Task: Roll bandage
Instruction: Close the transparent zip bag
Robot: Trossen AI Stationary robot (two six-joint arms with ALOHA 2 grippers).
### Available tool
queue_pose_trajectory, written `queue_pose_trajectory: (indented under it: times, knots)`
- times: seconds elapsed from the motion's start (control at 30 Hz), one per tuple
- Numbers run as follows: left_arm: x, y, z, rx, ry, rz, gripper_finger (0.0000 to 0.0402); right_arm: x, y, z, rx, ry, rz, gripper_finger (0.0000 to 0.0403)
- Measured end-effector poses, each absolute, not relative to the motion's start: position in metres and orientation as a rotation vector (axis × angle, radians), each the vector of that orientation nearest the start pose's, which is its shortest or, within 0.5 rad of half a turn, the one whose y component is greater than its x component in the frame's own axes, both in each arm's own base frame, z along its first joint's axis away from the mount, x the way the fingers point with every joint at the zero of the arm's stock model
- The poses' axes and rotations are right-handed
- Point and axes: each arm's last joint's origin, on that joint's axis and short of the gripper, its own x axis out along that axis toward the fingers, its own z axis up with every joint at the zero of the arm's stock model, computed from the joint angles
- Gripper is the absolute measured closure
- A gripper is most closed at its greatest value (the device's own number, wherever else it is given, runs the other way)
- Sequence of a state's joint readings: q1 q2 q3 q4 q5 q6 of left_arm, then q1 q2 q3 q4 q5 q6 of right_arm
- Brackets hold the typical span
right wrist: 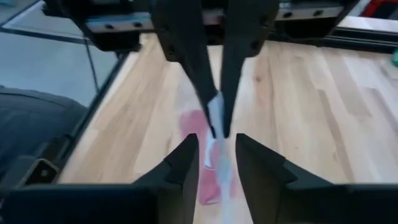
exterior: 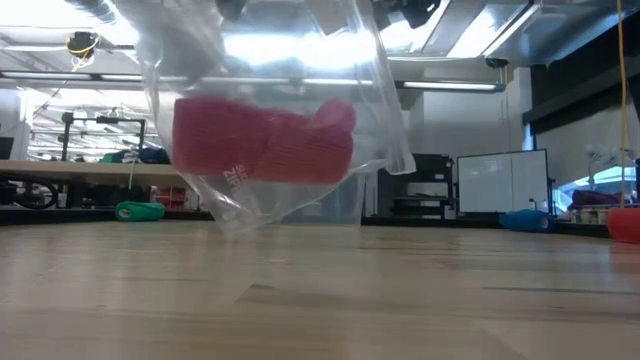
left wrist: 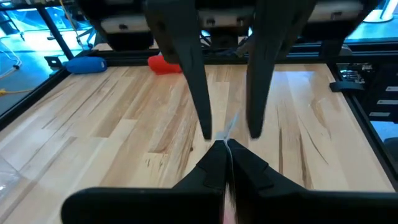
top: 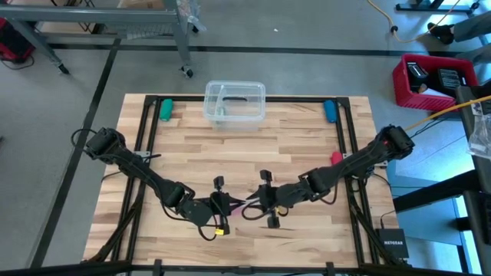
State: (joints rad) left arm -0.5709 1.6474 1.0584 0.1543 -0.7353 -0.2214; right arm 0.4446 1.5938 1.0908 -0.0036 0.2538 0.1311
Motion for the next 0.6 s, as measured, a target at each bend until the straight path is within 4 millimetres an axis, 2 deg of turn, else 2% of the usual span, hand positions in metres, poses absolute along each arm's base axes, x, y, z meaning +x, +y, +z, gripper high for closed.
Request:
queue_pose_trajectory:
  times: [0.4,0.5,0.6]
  knots:
    - [0.312,-0.177,0.245,0.052,0.314,0.195,0.0401,0.328,0.147,0.241,-0.103,0.517,0.111,0.0374]
    - [0.312,-0.177,0.245,0.054,0.316,0.195,0.0401,0.33,0.148,0.237,-0.106,0.529,0.115,0.0375]
    - [0.312,-0.177,0.245,0.053,0.316,0.195,0.0401,0.331,0.148,0.232,-0.109,0.555,0.114,0.0359]
